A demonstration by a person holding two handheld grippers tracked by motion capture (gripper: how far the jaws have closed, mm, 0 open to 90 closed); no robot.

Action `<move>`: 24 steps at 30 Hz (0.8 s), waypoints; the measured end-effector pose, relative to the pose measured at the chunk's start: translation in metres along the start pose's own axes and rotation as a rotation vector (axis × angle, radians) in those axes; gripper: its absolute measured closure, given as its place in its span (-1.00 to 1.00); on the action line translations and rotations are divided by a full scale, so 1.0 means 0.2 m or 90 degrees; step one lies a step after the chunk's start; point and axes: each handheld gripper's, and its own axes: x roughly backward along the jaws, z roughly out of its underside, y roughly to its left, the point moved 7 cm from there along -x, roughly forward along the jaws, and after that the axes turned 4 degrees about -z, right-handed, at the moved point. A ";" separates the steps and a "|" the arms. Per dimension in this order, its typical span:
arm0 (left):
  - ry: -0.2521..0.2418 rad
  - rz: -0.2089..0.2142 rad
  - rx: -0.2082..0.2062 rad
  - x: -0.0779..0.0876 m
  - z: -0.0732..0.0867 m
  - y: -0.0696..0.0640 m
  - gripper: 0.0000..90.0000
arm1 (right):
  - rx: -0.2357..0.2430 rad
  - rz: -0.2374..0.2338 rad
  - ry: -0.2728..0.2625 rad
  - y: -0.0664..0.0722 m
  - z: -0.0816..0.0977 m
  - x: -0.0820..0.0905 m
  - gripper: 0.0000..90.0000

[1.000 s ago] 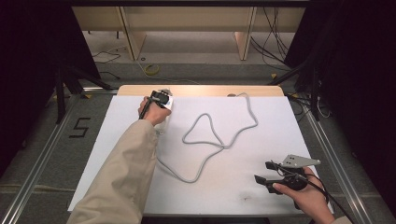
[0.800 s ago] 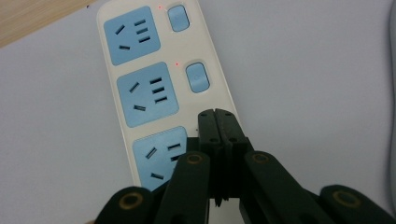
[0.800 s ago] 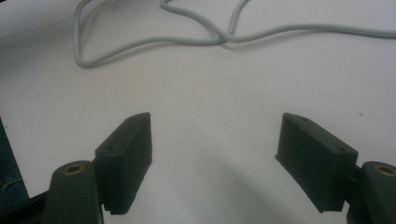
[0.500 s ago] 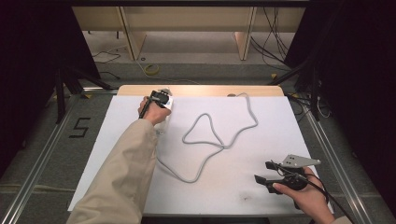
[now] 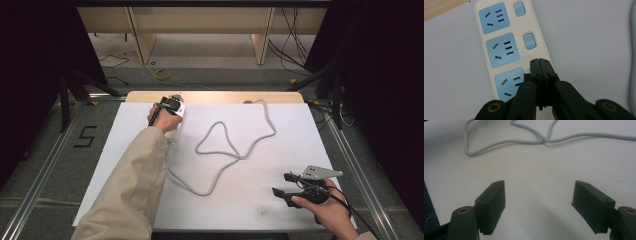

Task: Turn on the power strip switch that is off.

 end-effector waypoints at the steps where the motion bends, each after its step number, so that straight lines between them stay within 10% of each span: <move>1: 0.002 0.000 0.002 0.00 0.00 0.00 1.00 | -0.001 0.000 0.000 0.00 0.00 0.00 -0.40; 24: 0.013 -0.008 -0.017 0.00 0.00 -0.01 1.00 | -0.003 -0.001 -0.001 0.00 0.00 0.00 -0.40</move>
